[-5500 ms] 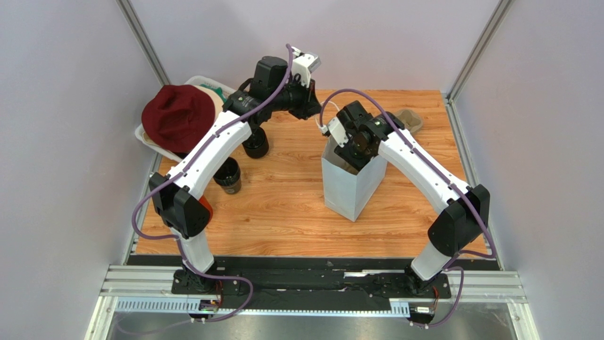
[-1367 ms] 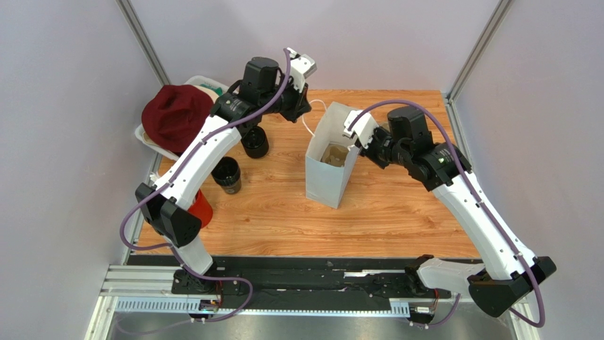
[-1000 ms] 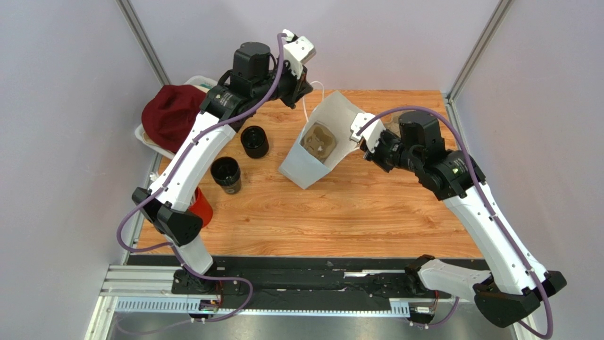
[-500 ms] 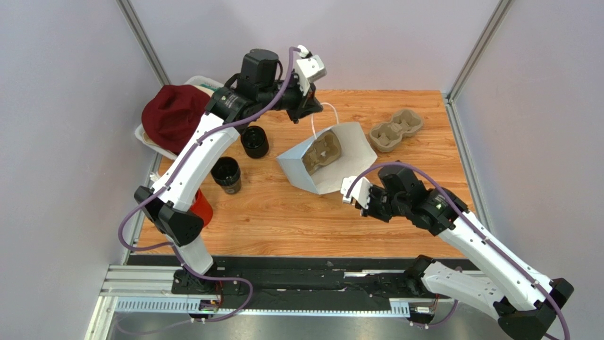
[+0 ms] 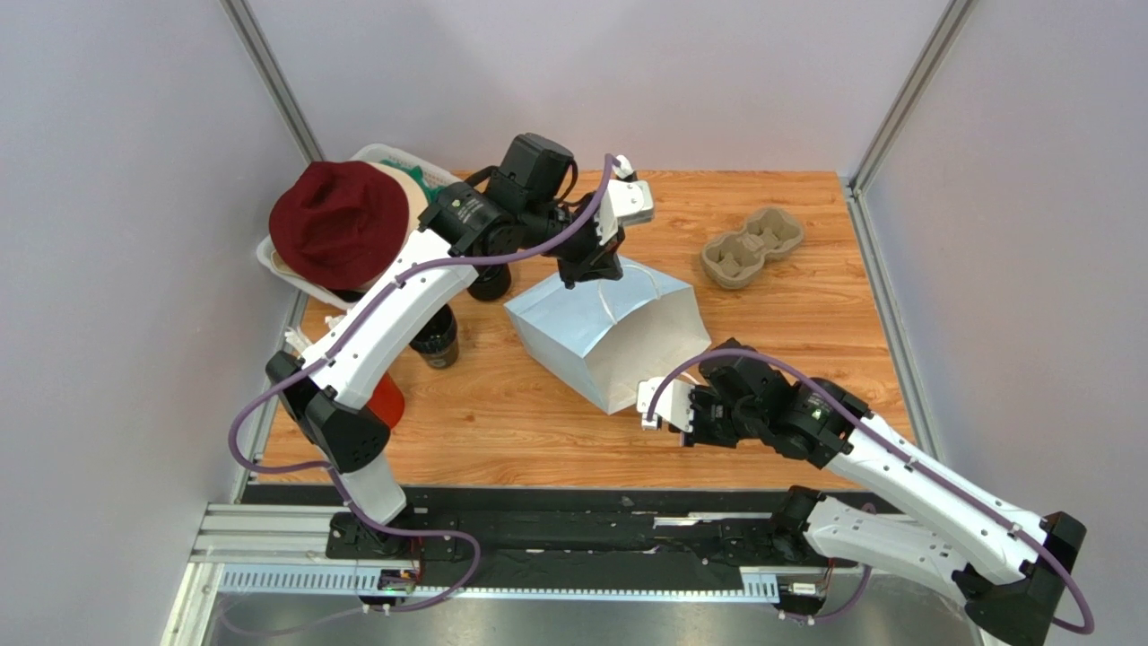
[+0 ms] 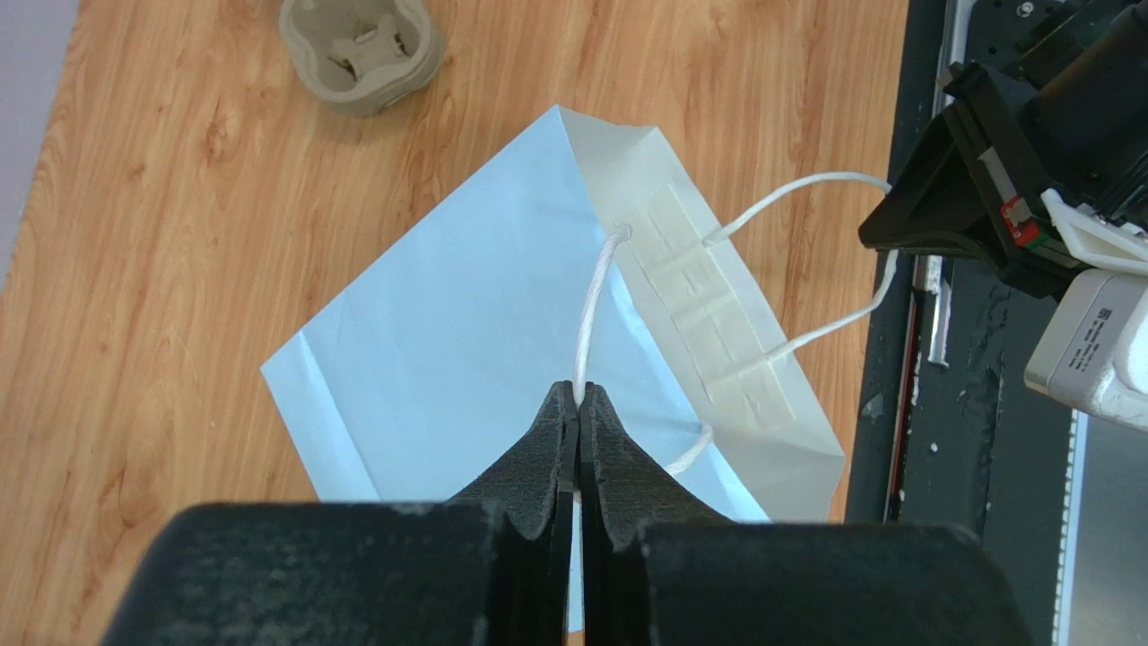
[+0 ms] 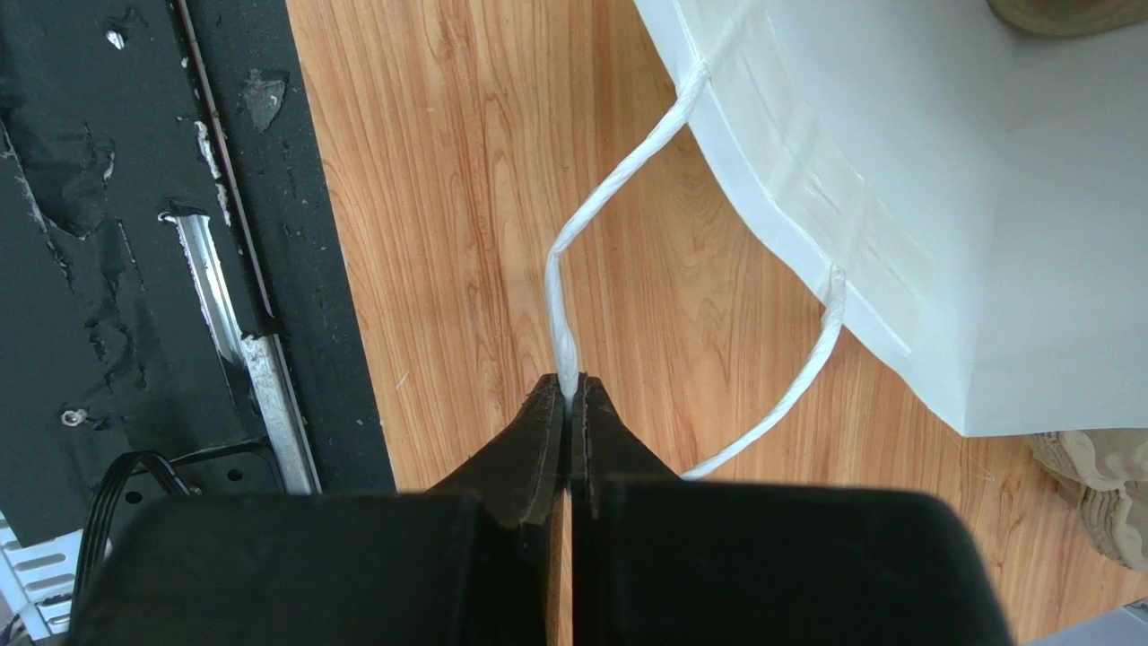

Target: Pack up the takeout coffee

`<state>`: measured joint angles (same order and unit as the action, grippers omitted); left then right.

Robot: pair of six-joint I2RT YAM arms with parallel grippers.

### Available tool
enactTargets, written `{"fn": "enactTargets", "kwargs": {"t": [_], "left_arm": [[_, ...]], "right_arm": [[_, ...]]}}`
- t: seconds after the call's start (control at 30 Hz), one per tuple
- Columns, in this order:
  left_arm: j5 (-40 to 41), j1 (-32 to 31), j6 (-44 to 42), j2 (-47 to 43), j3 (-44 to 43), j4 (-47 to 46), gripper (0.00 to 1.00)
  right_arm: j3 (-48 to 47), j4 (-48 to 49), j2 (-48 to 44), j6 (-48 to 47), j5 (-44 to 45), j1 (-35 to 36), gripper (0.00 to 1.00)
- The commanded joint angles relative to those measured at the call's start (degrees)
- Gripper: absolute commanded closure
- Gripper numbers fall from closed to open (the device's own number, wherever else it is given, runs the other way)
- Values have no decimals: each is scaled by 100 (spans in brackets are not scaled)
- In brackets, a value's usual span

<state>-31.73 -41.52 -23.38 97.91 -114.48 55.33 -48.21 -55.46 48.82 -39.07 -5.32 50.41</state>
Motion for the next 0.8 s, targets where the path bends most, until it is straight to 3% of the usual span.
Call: {"fn": "enactTargets", "kwargs": {"t": [0.0,0.4,0.77], "left_arm": [[122,21,-115,-246,-92,4,100],[641,30,-35,-184,-866,-119,100],[1370,144,184,-53,-910,-760,100]], "right_arm": [[-31,273,-188,-57,163,65,100],[-944,211,-109,5,523,56,100],[-1499,1045,347,92,2129,65,100]]}}
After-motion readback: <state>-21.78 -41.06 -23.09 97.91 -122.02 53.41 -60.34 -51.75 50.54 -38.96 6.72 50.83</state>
